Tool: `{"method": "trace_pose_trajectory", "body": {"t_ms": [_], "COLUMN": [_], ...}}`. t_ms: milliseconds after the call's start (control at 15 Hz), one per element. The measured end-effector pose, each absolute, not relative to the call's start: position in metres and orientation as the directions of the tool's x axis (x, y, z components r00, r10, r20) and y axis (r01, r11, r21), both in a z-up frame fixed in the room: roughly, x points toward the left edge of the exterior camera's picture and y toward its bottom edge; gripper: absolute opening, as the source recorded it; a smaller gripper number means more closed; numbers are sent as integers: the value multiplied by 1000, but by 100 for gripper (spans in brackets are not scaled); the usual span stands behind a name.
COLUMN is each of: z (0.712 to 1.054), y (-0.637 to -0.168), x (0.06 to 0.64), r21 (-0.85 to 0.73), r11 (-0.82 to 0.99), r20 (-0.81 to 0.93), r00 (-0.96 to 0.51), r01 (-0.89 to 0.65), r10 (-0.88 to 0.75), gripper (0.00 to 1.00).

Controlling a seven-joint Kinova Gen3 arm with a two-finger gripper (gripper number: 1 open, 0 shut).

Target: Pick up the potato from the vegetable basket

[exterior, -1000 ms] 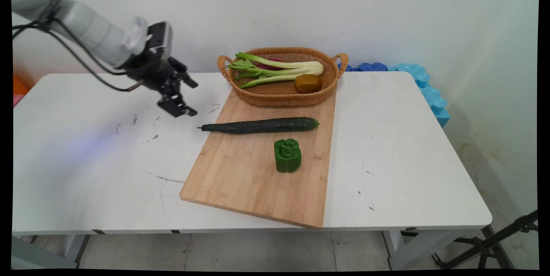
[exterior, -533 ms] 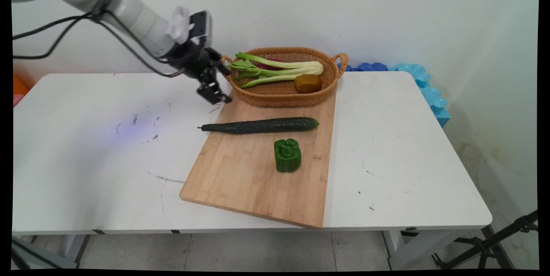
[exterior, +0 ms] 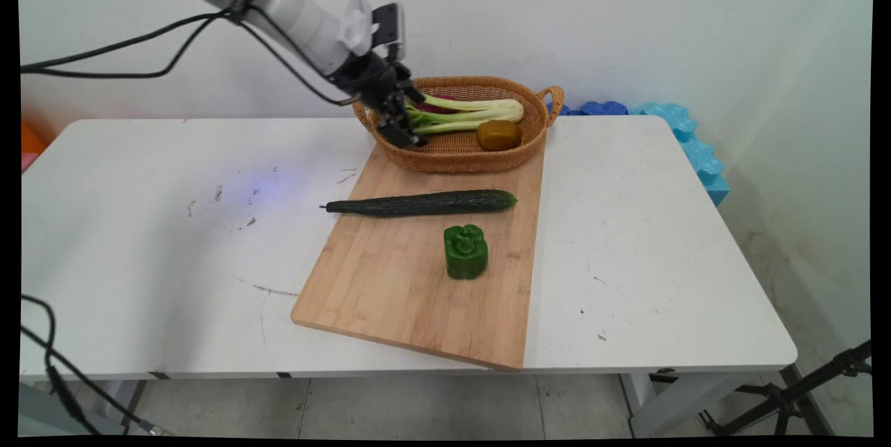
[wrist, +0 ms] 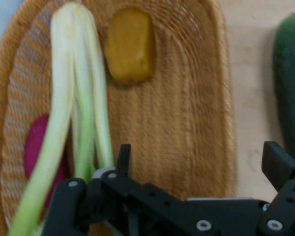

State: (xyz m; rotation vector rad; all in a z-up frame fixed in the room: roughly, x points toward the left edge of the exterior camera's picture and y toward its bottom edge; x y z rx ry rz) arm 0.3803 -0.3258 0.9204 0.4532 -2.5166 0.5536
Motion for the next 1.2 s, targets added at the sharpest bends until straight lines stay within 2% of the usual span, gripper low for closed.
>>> {"method": "trace_pose_trajectory", "body": {"t_ms": [600,1200], "z": [896,865], "y": [-401,-441], "x": [330,304], "r21": [-333,-327], "r11": [868,884], "r20": [536,512], "r00": [-831,-849], "r01": [-369,-334], "r10": [-148,-131], "gripper": [100,100]}}
